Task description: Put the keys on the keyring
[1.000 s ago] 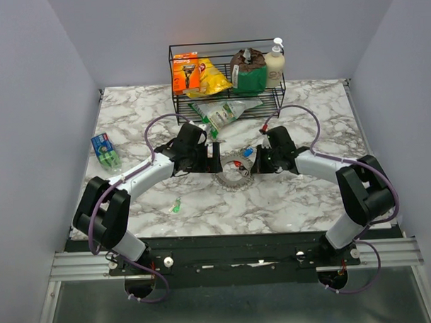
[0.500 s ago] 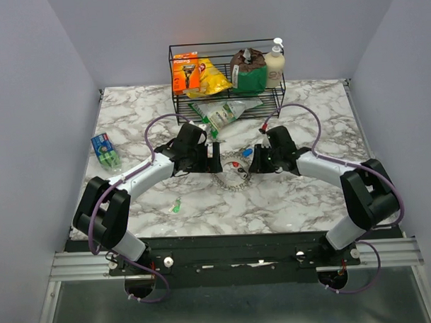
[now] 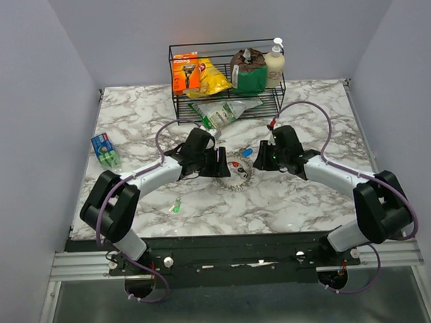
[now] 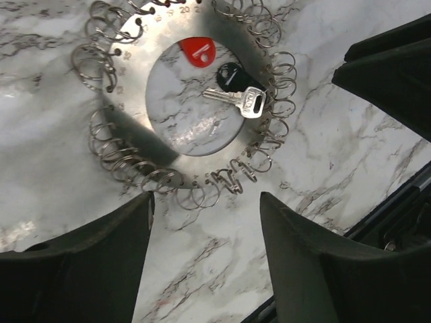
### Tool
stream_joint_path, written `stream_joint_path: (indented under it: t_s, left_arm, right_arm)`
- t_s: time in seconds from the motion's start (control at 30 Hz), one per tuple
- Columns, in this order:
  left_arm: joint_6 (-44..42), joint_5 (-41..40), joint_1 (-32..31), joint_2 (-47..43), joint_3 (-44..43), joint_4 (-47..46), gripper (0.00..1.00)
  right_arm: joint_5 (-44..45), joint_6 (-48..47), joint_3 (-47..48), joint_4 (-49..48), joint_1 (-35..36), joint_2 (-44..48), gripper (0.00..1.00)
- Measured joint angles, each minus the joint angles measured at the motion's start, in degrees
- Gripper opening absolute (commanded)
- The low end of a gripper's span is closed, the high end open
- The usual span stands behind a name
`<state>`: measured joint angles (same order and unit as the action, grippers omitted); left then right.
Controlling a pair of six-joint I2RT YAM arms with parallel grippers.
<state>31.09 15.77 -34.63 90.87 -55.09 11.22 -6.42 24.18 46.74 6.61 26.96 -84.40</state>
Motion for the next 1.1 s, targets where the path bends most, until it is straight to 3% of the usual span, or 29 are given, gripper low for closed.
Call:
stream_joint_path:
  t_s: [0.2, 0.37, 0.4, 0.43, 0.47, 0.67, 0.77, 1.1]
  left_arm:
    - [1.11, 0.79, -2.25, 5.51, -1.53, -2.29, 0.25]
    - [1.53, 0.76, -2.8, 8.48, -2.8, -3.8, 0.13]
    - [1.57, 0.76, -2.84, 8.81, -2.95, -4.0, 0.12]
    - [1.66, 0.74, -2.91, 9.29, -3.21, -4.26, 0.12]
    - [1.77, 0.76, -3.04, 10.08, -3.63, -4.61, 0.08]
    - [2.38, 0.76, -3.72, 14.27, -4.79, -6.4, 0.07]
    - [2.43, 0.72, -3.74, 14.62, -4.55, -6.38, 0.0]
    - [2.01, -1.92, -3.76, 14.62, -4.48, -5.6, 0.0]
  right_arm:
    - [-0.07, -0.09, 0.5, 0.02, 0.0, -1.73, 0.41]
    - [-2.14, -0.74, 4.61, 0.28, 0.0, -4.98, 0.36]
    - [-2.6, -0.98, 5.55, 0.24, 0.0, -5.53, 0.3]
    - [-3.1, -1.29, 6.38, 0.26, 0.0, -6.01, 0.07]
    - [-3.56, -1.64, 7.23, 0.24, 0.0, -6.64, 0.01]
    - [-6.64, -3.08, 12.85, 0.17, 0.22, -12.83, 0.01]
    - [-7.89, -3.56, 14.95, 0.42, 0.76, -16.59, 0.01]
    - [-6.71, -6.03, 23.41, 7.98, 5.16, -25.94, 0.01]
